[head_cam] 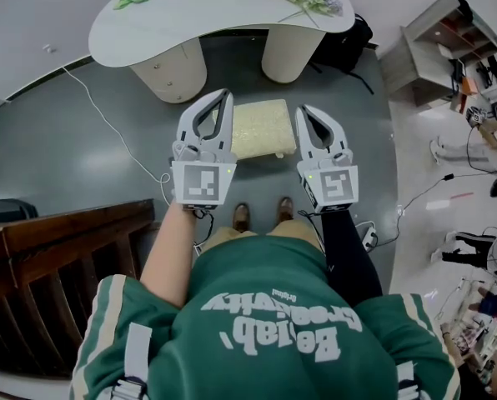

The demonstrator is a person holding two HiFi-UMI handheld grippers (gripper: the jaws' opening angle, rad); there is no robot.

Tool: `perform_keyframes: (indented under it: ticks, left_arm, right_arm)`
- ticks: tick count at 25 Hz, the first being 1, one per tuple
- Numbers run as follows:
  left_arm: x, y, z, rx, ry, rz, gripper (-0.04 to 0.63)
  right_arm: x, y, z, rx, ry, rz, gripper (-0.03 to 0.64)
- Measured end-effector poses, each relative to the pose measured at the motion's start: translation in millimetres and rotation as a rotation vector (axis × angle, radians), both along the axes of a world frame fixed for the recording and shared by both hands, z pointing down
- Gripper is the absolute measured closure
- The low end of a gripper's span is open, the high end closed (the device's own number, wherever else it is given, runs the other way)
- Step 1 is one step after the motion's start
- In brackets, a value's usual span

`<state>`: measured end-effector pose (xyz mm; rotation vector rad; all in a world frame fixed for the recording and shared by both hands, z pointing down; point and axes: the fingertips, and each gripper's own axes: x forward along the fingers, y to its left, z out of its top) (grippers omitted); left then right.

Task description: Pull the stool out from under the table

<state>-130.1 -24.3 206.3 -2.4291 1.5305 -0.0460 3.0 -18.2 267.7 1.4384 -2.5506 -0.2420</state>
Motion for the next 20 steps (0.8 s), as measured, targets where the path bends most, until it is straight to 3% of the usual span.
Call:
perform_keyframes:
  ticks: [20]
  left_arm:
    - [-13, 4, -1, -0.001, 0.041, -0.011, 0.581]
  right_arm:
    - [-8, 5, -6, 0.002, -0.012, 0.006, 0.611]
